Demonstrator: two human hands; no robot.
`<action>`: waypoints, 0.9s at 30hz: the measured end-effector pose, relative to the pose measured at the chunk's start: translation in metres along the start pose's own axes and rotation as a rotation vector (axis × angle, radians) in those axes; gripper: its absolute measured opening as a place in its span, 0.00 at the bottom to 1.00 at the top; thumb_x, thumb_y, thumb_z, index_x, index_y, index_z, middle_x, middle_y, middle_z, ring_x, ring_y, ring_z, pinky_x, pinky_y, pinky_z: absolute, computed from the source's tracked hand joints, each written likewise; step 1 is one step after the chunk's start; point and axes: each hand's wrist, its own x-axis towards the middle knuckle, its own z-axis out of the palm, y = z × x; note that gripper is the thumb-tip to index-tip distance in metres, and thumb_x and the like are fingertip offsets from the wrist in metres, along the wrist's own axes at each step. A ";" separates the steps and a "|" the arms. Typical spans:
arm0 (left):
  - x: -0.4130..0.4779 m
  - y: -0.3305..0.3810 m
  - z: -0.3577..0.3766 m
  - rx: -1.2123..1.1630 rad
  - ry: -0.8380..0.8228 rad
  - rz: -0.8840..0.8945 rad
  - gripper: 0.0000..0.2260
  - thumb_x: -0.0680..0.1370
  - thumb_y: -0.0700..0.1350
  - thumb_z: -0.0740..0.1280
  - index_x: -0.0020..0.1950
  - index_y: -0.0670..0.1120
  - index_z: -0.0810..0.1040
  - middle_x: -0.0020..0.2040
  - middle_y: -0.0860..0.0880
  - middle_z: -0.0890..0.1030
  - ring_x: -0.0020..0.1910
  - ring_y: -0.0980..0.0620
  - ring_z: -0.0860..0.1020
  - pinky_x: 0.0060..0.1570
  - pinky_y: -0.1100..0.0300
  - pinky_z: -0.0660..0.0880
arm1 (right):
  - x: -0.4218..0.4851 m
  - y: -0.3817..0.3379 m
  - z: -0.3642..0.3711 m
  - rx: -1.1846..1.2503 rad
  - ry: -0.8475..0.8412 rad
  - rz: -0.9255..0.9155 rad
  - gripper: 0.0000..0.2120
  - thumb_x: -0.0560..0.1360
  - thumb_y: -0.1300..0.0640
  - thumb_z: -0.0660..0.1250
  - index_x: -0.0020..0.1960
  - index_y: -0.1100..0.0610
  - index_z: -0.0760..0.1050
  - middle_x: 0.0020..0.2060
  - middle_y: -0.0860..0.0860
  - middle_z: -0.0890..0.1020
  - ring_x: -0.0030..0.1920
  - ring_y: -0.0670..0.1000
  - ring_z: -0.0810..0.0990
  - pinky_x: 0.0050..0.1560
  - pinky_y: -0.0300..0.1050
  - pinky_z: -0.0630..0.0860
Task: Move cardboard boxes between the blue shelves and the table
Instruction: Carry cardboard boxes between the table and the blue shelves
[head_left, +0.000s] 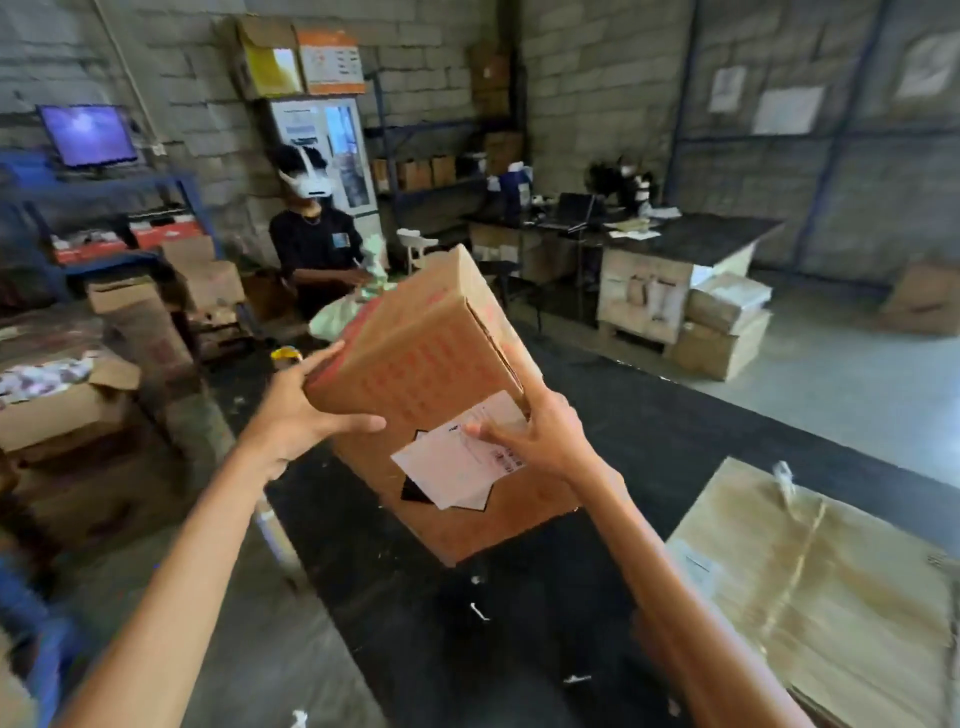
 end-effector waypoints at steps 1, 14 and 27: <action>0.016 -0.009 0.012 0.010 -0.051 0.025 0.63 0.42 0.66 0.86 0.77 0.57 0.72 0.67 0.57 0.79 0.67 0.57 0.77 0.67 0.46 0.77 | 0.004 0.005 -0.004 -0.056 0.030 0.022 0.52 0.70 0.35 0.77 0.84 0.40 0.51 0.69 0.45 0.78 0.65 0.49 0.78 0.58 0.43 0.69; 0.095 -0.118 0.130 -0.089 -0.429 0.187 0.57 0.55 0.59 0.86 0.80 0.62 0.62 0.69 0.55 0.78 0.66 0.56 0.77 0.64 0.58 0.77 | -0.004 0.030 -0.005 -0.491 0.095 0.396 0.52 0.72 0.34 0.75 0.84 0.38 0.45 0.84 0.55 0.55 0.82 0.60 0.59 0.78 0.55 0.61; 0.097 -0.225 0.190 -0.284 -0.614 -0.030 0.60 0.52 0.64 0.85 0.80 0.61 0.63 0.64 0.61 0.81 0.64 0.62 0.79 0.66 0.54 0.78 | 0.011 0.087 0.056 -0.689 -0.031 0.634 0.54 0.74 0.37 0.75 0.83 0.36 0.39 0.85 0.55 0.48 0.82 0.69 0.51 0.76 0.73 0.59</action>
